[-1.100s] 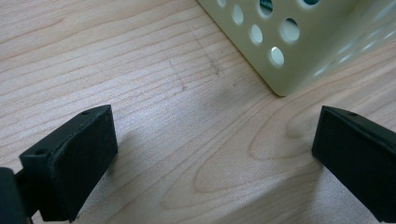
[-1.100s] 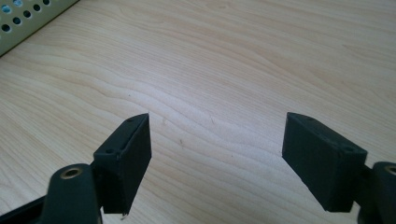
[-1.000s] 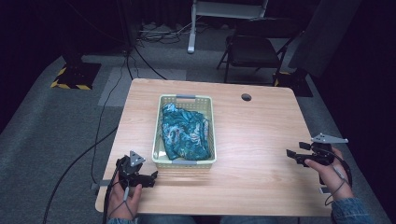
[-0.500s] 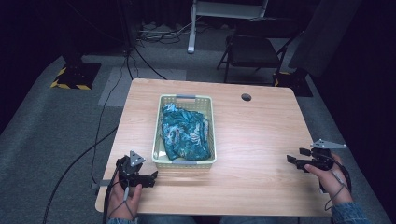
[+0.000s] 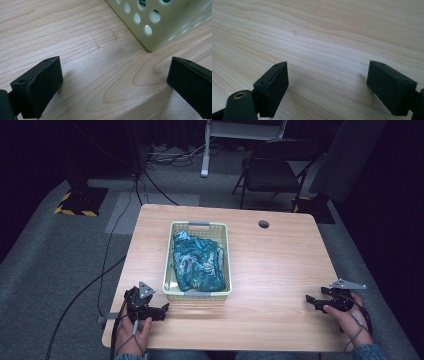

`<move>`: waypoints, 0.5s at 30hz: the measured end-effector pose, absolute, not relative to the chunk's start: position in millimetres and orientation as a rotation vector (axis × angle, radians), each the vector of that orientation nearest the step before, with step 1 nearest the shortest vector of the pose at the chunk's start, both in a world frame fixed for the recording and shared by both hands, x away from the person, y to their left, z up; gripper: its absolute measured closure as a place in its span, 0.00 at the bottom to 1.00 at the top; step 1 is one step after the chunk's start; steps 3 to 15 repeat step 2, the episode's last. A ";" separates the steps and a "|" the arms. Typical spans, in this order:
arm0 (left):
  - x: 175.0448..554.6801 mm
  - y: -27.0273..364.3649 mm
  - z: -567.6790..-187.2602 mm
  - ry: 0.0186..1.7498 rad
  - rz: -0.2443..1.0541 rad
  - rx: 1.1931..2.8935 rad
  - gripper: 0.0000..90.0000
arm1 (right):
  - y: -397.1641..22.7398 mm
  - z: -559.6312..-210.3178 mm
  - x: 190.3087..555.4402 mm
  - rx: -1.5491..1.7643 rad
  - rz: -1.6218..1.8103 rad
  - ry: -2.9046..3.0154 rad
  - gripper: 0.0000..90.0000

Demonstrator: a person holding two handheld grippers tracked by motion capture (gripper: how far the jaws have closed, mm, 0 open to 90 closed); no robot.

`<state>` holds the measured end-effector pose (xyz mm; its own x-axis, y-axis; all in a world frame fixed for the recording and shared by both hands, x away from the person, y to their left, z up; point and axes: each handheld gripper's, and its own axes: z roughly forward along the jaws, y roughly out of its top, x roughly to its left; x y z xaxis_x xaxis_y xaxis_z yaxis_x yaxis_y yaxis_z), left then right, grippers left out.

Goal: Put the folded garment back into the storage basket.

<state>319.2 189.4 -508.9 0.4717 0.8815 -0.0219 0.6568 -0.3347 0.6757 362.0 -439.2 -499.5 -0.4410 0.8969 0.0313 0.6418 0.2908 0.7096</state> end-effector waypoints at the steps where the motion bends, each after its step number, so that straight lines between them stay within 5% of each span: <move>1: 319.2 189.4 -508.9 1.270 0.467 2.100 0.00 | -437.8 -501.8 360.7 1.363 0.938 2.181 0.15; 15: 319.2 189.4 -509.0 1.270 0.468 2.100 0.00 | -435.8 -503.4 359.8 1.337 0.928 2.183 0.13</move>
